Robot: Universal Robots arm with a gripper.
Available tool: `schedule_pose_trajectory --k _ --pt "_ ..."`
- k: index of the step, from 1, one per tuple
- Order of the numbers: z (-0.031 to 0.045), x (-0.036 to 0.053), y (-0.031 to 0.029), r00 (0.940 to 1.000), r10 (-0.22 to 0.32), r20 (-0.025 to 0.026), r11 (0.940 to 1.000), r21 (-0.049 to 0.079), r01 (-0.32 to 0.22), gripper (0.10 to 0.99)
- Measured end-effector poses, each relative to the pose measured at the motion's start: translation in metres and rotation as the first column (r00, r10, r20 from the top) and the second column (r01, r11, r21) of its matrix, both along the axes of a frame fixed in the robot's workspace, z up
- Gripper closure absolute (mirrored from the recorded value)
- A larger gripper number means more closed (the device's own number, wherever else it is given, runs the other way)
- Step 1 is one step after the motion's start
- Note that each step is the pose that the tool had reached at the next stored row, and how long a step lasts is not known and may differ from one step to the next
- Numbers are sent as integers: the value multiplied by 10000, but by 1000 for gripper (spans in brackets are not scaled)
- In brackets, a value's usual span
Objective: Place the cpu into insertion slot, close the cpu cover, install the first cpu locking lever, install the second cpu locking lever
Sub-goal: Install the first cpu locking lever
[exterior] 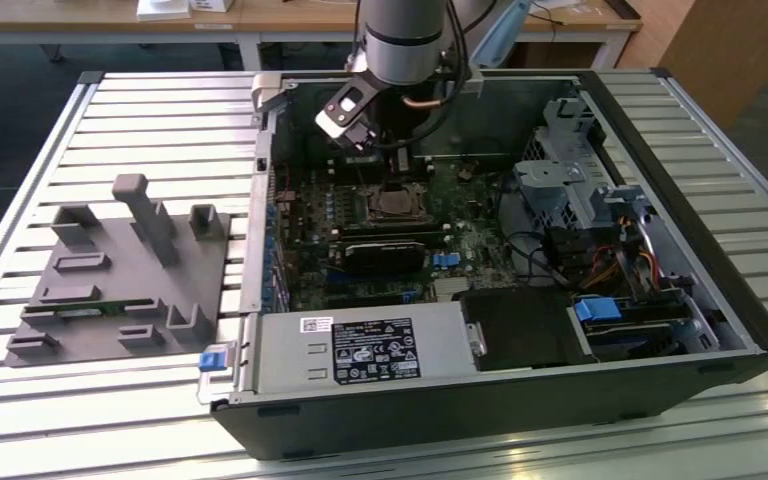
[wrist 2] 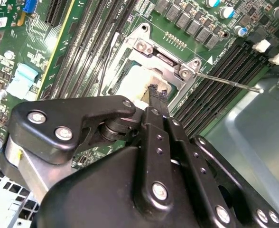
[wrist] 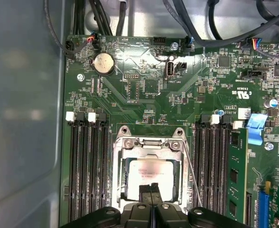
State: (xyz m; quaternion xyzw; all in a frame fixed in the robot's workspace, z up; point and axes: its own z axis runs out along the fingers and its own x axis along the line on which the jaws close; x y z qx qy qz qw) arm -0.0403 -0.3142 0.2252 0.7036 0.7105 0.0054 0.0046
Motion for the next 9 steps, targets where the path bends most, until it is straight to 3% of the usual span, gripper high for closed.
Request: schedule_pose_trajectory --k 9 --pt "70 0 0 10000 0 1 10000 -2 0 980"
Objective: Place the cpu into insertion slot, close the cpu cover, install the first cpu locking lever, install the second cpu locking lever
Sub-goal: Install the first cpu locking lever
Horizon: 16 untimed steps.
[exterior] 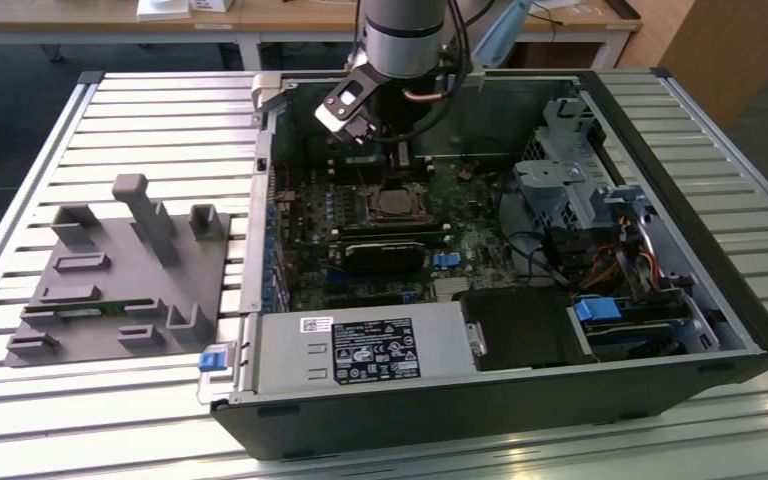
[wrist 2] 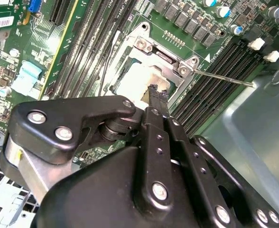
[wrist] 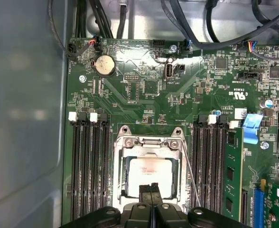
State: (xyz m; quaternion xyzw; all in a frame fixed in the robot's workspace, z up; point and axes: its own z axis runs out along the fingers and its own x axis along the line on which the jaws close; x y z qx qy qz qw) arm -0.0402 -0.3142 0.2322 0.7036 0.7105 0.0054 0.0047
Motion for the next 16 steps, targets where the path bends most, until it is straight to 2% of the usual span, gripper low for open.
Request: schedule_pose_trajectory --k 8,16 --pt "123 0 0 10000 0 0 10000 0 0 980" --pt "336 0 2 10000 0 -1 10000 -21 0 980"
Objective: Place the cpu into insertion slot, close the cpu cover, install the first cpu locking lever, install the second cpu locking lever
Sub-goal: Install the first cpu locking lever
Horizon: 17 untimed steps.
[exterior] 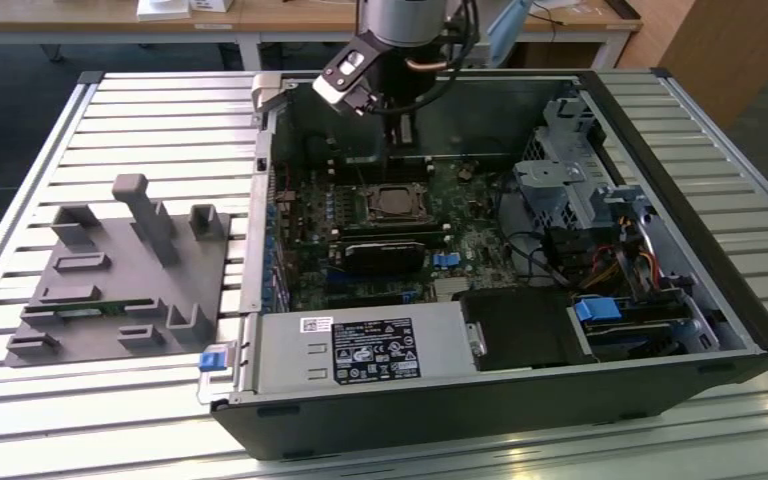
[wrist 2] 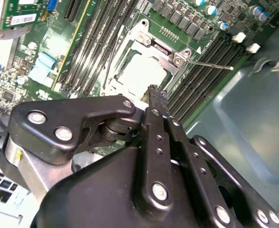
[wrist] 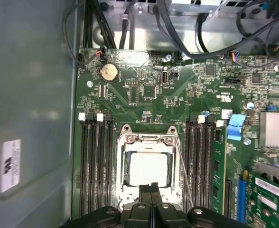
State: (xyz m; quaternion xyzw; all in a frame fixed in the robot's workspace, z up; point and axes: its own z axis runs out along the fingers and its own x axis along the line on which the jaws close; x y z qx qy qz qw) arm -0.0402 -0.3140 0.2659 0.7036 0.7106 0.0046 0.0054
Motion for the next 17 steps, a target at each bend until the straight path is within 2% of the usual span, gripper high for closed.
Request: schedule_pose_trajectory --k 4,6,8,13,17 --pt "81 0 0 10000 0 1 10000 -8 0 980" --pt "83 0 0 10000 89 3 10000 -6 -89 980" --pt "83 0 0 9990 437 3 9990 -7 -437 980" --pt "83 0 0 9914 1310 2 9914 -7 -1310 980" --pt "83 0 0 9861 1661 2 9861 -8 -1661 980"
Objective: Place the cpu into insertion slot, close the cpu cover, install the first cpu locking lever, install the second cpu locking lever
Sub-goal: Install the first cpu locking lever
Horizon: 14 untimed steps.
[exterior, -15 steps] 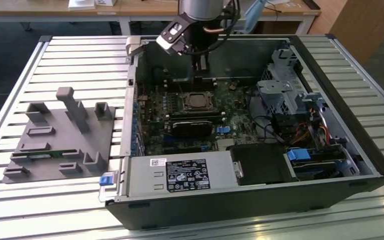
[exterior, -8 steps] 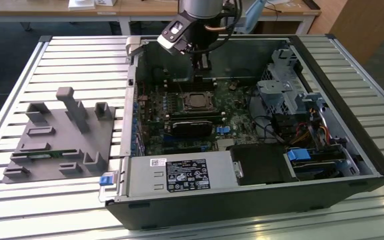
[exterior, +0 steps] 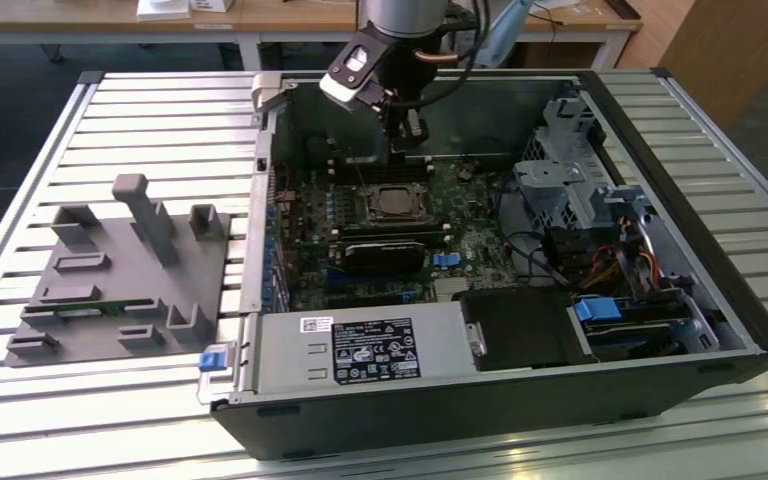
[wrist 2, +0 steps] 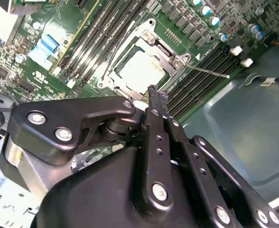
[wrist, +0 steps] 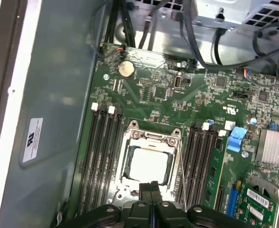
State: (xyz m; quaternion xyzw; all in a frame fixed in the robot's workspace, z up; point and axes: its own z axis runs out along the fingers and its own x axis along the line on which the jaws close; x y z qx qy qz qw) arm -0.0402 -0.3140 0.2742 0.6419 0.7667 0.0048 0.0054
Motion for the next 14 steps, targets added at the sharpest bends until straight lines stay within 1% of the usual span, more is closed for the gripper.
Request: schedule_pose_trajectory --k 10,14 --pt "0 0 0 9989 459 0 9989 0 -459 980" --pt "0 0 0 9962 870 0 9962 1 -870 980"
